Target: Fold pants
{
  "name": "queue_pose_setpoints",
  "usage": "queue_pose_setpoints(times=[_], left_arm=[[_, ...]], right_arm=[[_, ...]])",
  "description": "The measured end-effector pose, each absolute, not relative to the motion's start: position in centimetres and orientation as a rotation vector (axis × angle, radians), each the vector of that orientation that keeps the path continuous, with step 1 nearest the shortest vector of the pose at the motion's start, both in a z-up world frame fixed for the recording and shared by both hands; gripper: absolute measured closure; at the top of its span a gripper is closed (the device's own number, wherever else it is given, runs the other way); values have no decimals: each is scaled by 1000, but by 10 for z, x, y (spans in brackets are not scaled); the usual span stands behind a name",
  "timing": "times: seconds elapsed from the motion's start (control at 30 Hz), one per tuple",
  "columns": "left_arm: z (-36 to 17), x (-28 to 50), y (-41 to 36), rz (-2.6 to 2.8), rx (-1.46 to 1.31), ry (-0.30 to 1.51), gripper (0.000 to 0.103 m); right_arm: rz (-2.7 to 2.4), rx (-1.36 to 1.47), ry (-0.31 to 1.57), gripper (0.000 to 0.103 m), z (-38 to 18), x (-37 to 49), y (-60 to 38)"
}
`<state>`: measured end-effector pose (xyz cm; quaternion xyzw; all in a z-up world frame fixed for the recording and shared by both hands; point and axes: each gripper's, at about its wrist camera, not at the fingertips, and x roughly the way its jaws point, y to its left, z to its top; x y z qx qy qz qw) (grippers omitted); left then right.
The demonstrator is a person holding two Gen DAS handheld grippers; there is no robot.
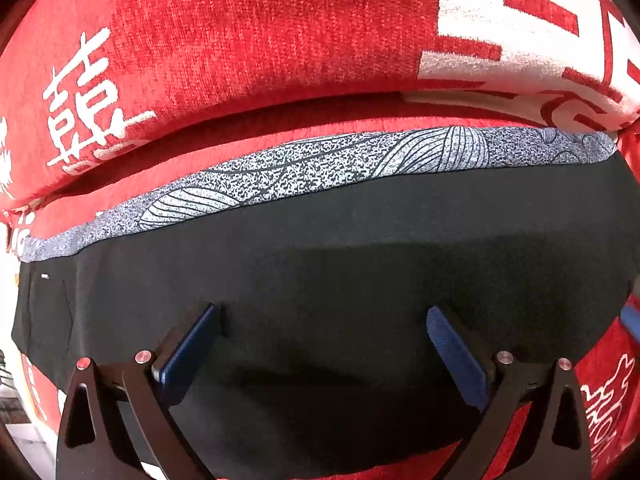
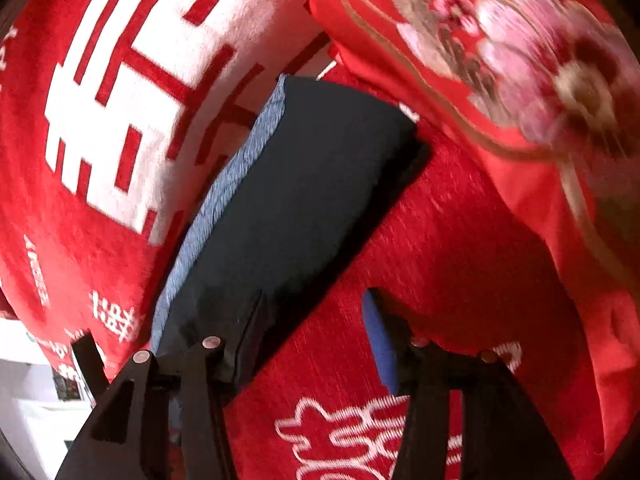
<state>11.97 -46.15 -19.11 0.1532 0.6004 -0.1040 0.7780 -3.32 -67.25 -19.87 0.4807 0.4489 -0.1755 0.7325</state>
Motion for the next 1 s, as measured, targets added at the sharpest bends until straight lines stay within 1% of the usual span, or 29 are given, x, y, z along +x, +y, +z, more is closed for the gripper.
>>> queue_pose_setpoints(times=[0.1,0.23,0.47,0.57,0.77,1.0], left_arm=[[-190,120,-463,-226,348,1293,0],[-189,120,-465,-229,364,1289,0],[-191,120,-462,-249,352,1281,0],[-191,120,-461,-253,364,1274,0],[-190,120,-466,-246,397,1264,0],[-189,120,-473,-229,370,1283,0]], right_arm=[[-359,1067,931,48,-192,-10,-681],[-329,1008,938,48,-186,8,-676],[-346,1042,975,49,-194,-36,-664],[-337,1072,922,50,-198,-44,-666],[-336,1088,842,50,-205,-28,-681],[-308,1077,809,50,-203,-41,-674]])
